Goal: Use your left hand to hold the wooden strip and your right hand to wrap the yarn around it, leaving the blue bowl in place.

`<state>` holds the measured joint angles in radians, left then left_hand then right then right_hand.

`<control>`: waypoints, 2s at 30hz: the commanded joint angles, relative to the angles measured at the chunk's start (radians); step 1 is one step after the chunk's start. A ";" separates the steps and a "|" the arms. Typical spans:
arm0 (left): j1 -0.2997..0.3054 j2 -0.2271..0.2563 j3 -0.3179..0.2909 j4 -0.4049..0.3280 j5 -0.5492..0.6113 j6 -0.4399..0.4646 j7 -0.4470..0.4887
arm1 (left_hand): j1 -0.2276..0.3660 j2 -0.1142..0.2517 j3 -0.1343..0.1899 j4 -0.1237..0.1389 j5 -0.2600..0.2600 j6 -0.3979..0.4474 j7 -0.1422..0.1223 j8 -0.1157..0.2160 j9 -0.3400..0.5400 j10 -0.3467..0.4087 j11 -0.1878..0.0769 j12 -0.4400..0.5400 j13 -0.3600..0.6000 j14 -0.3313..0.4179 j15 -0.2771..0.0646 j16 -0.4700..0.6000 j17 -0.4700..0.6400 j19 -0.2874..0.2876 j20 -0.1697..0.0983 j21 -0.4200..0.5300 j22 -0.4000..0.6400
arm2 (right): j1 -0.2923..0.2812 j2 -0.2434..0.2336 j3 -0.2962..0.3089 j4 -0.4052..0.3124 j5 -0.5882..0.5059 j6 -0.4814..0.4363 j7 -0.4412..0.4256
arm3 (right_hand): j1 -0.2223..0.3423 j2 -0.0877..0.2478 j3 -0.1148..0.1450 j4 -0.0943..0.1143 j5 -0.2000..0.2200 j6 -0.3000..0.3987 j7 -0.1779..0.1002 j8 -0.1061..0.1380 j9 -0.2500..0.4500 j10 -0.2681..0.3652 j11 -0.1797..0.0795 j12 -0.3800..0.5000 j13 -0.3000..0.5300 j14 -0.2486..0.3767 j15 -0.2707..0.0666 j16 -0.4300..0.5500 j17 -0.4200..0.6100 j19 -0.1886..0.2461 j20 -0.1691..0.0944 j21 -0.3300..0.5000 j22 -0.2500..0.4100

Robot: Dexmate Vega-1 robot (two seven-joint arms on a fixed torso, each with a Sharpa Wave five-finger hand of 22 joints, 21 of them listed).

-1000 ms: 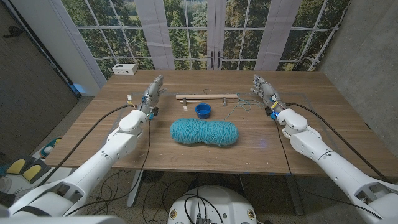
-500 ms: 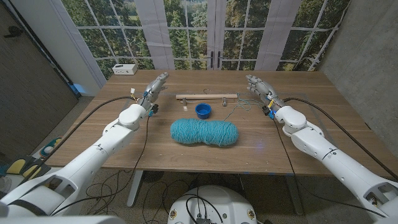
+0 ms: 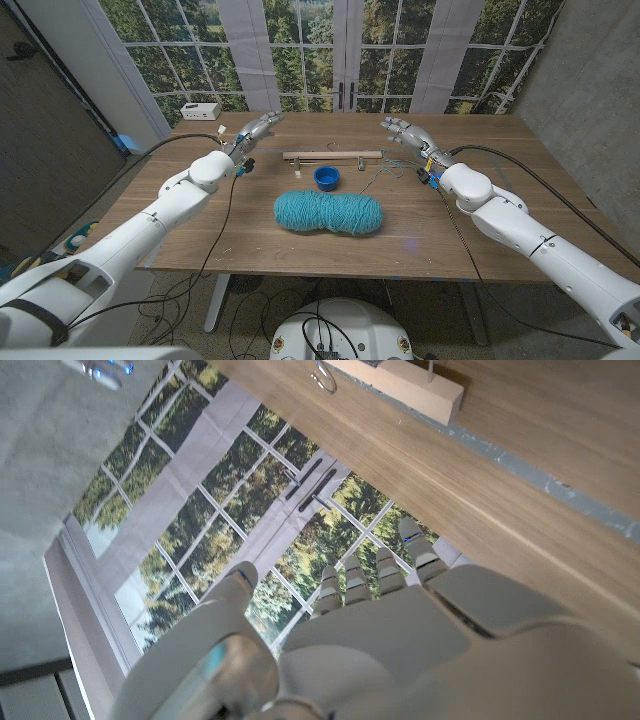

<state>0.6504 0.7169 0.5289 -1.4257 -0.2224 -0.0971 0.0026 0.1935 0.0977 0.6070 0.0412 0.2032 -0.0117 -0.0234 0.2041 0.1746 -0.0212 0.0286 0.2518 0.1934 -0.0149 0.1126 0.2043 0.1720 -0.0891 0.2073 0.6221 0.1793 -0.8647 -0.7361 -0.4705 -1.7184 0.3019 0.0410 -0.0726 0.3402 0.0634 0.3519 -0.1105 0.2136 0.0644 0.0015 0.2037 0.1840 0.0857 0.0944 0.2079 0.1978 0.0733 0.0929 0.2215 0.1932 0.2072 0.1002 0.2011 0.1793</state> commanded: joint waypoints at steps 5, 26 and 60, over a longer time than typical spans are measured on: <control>-0.106 0.054 0.077 -0.069 0.176 0.142 -0.109 | 0.020 0.000 0.004 -0.015 -0.004 0.010 -0.005 0.003 0.006 0.010 0.001 -0.001 0.004 0.012 -0.003 0.004 0.003 0.013 0.004 -0.002 0.005 | 0.016 -0.094 -0.045 -0.224 -0.124 -0.159 0.043 | 0.014 0.006 0.006 -0.008 -0.009 0.007 -0.007 0.002 0.002 -0.001 -0.002 0.003 0.004 0.003 0.000 0.002 0.005 0.006 0.007 0.005 0.003; -0.213 0.093 0.149 -0.199 0.368 0.343 -0.203 | 0.195 0.023 0.020 -0.187 -0.029 0.210 0.021 0.021 0.010 0.211 -0.018 0.032 0.004 0.207 -0.058 0.021 0.003 0.138 0.002 -0.004 0.008 | 0.027 -0.148 -0.073 -0.389 -0.224 -0.220 0.125 | 0.019 0.013 0.002 -0.013 -0.024 0.042 -0.009 0.009 0.003 0.037 -0.006 0.014 0.005 0.039 -0.012 0.014 0.008 0.028 0.009 0.013 0.004; -0.364 0.060 0.331 -0.230 0.850 0.497 -0.394 | 0.477 -0.141 -0.041 -0.228 -0.011 0.358 -0.027 0.013 0.009 0.289 -0.063 -0.002 0.004 0.318 -0.154 0.004 0.006 0.213 -0.048 -0.033 0.002 | -0.031 -0.171 -0.037 -0.430 -0.199 -0.229 0.144 | 0.026 0.027 -0.001 -0.016 -0.033 0.085 -0.011 0.012 0.003 0.082 0.000 0.022 0.005 0.066 -0.012 0.020 0.011 0.040 0.010 0.015 0.004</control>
<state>0.3158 0.7884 0.8293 -1.6688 0.5332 0.4072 -0.3252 0.6576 -0.0126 0.5787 -0.1897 0.1819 0.3403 -0.0537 0.2224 0.1791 0.2682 -0.0358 0.2549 0.1930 0.3077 -0.0363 0.2130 0.1747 0.1149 0.1569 0.5944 0.1813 -0.8797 -0.8995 -0.5190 -2.1462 0.0729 -0.2059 0.0558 0.3625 0.0858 0.3480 -0.1228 0.1810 0.1395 -0.0053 0.2115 0.1837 0.1575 0.0947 0.2235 0.1976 0.1308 0.0825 0.2370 0.2026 0.2379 0.1126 0.2089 0.1791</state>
